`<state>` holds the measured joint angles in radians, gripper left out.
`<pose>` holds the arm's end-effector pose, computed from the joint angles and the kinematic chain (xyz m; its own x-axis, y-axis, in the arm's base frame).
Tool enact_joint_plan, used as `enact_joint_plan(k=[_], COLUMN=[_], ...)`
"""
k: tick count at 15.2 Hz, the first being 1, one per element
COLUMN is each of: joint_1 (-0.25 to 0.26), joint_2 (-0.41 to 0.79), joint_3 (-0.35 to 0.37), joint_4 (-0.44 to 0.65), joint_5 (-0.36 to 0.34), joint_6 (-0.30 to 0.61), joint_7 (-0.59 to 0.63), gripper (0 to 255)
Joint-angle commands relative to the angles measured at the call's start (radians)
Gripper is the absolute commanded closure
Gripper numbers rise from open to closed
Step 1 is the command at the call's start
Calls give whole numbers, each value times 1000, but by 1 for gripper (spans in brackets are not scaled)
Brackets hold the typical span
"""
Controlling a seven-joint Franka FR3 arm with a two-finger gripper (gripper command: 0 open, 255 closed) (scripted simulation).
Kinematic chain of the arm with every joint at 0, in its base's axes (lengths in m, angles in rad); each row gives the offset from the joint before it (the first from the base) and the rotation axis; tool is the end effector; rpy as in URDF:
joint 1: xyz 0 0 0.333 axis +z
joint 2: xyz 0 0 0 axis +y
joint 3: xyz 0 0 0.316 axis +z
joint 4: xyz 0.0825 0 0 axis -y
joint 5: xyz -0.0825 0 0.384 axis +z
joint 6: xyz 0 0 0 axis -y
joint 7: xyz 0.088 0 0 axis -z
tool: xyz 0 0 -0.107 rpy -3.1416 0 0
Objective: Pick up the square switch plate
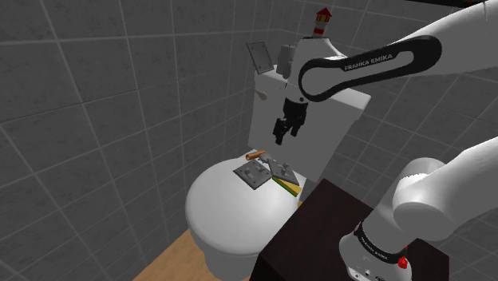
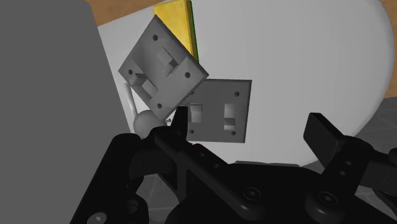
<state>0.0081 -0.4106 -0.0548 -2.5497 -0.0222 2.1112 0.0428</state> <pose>0.4021 -0.0197 0.4089 0.9969 -0.0728 -0.0284 -0.0729 -0.9973 -0.0019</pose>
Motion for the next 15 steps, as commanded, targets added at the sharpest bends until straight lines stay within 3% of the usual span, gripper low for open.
enact_joint_plan(k=[1, 8, 15], joint_1=[4, 15, 18], joint_2=[76, 357, 648], joint_3=[1, 2, 11], joint_4=[-1, 59, 189], joint_5=[3, 19, 39], joint_6=[81, 306, 472], joint_7=[2, -5, -15], gripper=[0, 0, 0])
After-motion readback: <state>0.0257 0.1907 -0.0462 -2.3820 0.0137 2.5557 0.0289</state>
